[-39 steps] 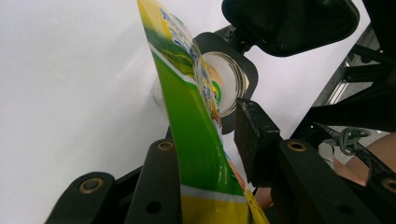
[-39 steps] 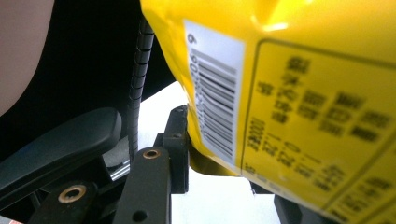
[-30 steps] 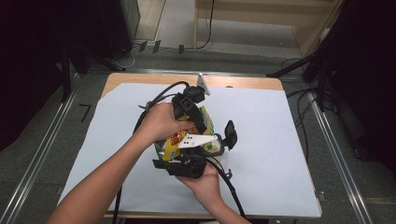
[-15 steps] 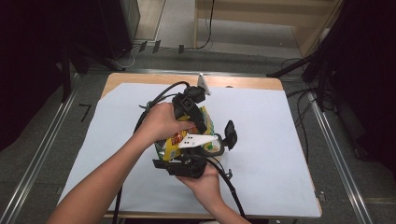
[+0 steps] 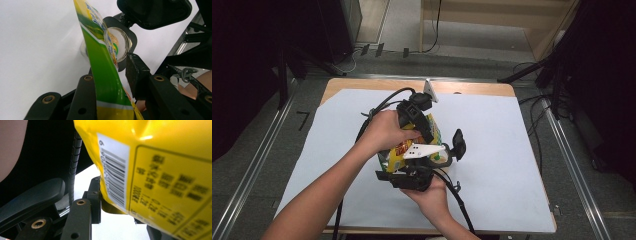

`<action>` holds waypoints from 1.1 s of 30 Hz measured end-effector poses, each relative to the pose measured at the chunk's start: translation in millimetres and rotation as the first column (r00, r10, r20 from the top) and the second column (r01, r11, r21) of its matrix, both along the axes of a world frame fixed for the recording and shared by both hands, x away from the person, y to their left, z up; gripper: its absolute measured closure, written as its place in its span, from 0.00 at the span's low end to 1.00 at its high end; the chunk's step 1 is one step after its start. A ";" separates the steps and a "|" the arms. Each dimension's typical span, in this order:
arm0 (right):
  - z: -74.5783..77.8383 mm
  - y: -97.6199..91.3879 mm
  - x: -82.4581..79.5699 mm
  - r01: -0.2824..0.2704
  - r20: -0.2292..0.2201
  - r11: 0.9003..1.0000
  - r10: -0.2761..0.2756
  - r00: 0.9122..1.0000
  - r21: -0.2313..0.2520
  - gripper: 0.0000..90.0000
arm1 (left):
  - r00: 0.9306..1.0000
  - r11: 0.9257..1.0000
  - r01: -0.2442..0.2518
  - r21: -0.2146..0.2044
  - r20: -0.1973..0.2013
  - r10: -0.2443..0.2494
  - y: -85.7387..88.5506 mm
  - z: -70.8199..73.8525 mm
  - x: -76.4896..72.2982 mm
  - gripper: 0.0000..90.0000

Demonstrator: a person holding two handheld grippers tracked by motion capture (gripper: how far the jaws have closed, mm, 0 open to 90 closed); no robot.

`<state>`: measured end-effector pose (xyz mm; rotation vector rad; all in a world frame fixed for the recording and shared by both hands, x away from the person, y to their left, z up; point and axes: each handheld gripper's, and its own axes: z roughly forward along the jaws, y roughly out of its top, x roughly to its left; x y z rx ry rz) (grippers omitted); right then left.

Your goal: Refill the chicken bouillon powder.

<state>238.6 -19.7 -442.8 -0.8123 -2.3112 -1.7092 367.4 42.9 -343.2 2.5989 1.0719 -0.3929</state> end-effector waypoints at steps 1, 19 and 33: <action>-0.1 0.0 -0.1 0.000 0.002 1.000 0.000 1.000 0.001 0.75 | 1.000 1.000 0.001 -0.001 -0.001 -0.001 0.0 0.2 -0.2 0.80; -0.1 0.3 0.9 -0.004 0.002 1.000 0.004 1.000 0.002 0.75 | 1.000 1.000 0.003 0.001 0.000 -0.003 0.5 0.5 0.7 0.80; 2.5 -1.8 9.6 -0.005 0.005 1.000 0.005 1.000 0.005 0.75 | 1.000 1.000 -0.014 -0.002 0.018 0.015 -1.5 4.4 7.9 0.81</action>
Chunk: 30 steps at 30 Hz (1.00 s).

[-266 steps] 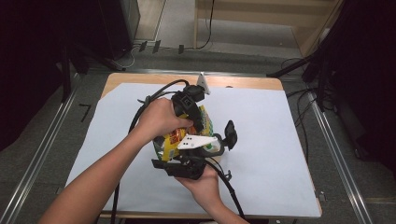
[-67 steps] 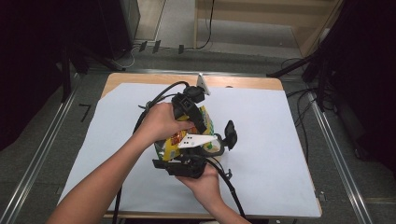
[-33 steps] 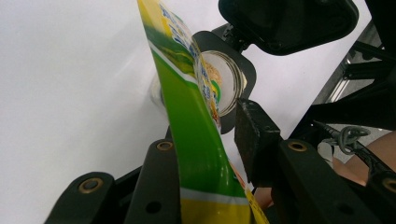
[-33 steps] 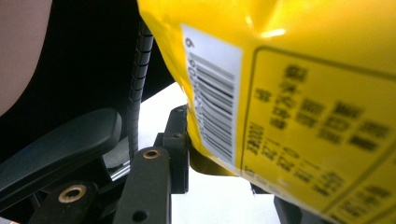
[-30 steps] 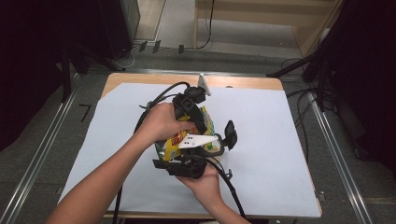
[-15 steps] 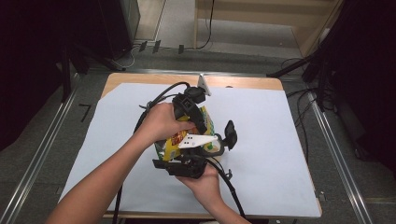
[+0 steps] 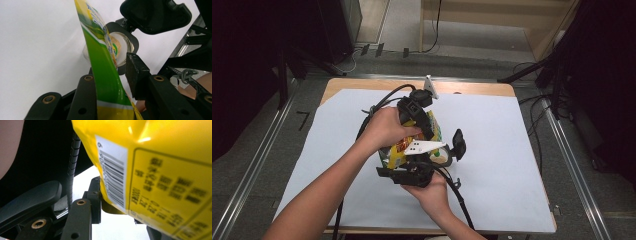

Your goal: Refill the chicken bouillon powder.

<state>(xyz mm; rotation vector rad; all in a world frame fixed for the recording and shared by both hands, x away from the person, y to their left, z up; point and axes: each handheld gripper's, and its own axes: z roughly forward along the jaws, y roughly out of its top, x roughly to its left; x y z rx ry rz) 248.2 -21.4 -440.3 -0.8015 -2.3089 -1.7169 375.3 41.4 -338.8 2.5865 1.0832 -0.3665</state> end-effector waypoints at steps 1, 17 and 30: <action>0.3 -0.3 0.8 0.001 -0.002 1.000 0.000 1.000 0.001 0.75 | 1.000 1.000 0.003 0.002 0.001 -0.003 0.0 0.3 0.8 0.81; -6.6 -2.6 6.4 0.001 -0.029 1.000 -0.001 1.000 -0.001 0.75 | 1.000 1.000 0.006 0.002 -0.004 -0.006 -4.0 -6.4 2.3 0.81; -6.7 -2.5 4.6 0.003 -0.026 1.000 -0.003 1.000 -0.006 0.75 | 1.000 1.000 0.010 -0.004 -0.004 -0.010 -3.7 -7.4 1.0 0.81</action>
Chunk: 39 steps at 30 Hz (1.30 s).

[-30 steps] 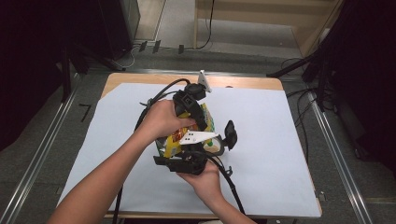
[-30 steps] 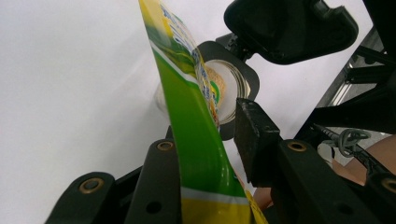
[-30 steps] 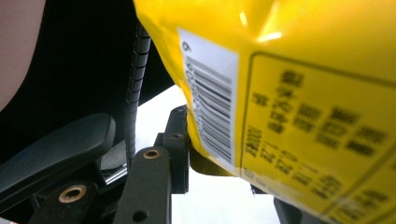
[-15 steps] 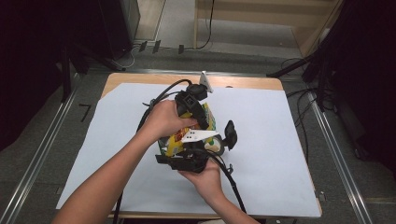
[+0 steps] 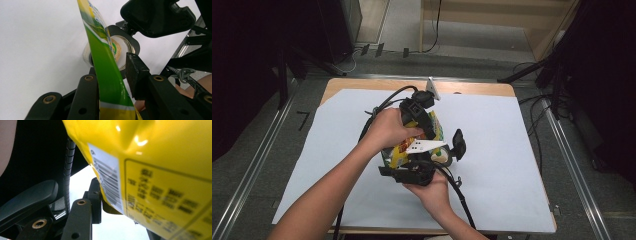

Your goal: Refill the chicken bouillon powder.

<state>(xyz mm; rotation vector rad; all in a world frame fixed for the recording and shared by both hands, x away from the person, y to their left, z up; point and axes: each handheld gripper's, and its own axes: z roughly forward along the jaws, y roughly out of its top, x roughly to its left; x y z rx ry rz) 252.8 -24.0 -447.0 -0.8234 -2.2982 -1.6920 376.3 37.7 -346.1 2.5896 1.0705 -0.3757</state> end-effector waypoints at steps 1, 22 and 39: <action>0.0 0.0 0.0 0.000 0.000 1.000 0.000 1.000 0.000 0.75 | 1.000 1.000 0.000 0.001 -0.001 0.000 -0.2 0.1 0.0 0.81; -0.4 -0.3 -0.9 0.004 0.008 1.000 -0.004 1.000 0.004 0.75 | 1.000 1.000 0.007 0.007 0.007 -0.007 -2.2 0.5 -1.7 0.81; 0.7 -1.2 -0.1 0.004 -0.001 1.000 -0.004 1.000 0.011 0.76 | 1.000 1.000 0.004 0.007 -0.007 -0.004 -3.2 0.1 -0.6 0.81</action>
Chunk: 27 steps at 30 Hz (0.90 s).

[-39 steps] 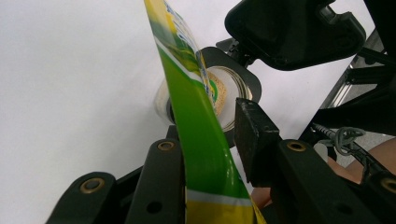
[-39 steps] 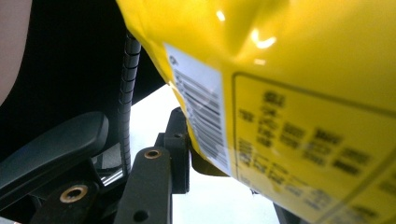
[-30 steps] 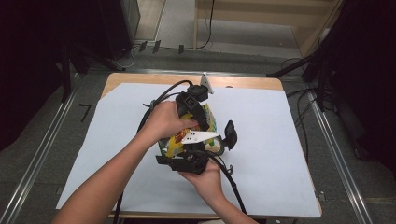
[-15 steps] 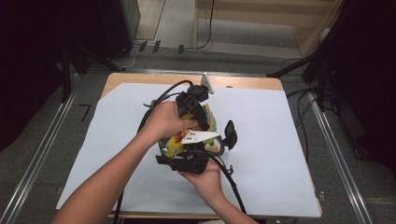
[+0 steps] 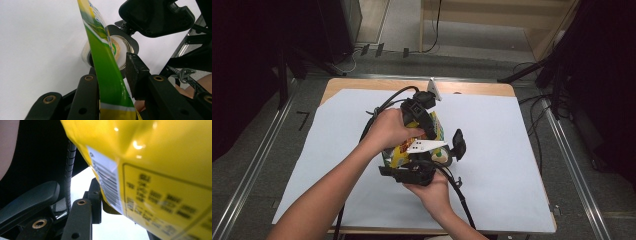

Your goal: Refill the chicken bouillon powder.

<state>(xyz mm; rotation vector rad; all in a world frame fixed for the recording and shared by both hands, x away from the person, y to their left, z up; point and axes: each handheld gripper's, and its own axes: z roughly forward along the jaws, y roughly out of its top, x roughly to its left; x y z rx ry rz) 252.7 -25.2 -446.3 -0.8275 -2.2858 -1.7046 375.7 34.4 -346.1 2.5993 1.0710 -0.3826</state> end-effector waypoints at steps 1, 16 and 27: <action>0.4 0.0 -0.4 -0.001 -0.008 1.000 0.001 1.000 0.000 0.76 | 1.000 1.000 0.001 0.000 0.000 -0.001 0.0 0.0 0.1 0.81; 0.6 -2.3 -0.7 0.004 -0.005 1.000 -0.004 1.000 0.003 0.76 | 1.000 1.000 0.006 0.000 -0.003 -0.006 -3.3 -0.3 -0.2 0.81; 0.3 -2.5 -0.7 0.005 -0.005 1.000 -0.005 1.000 0.001 0.76 | 1.000 1.000 0.011 0.002 0.000 -0.011 -3.9 -0.5 -0.7 0.81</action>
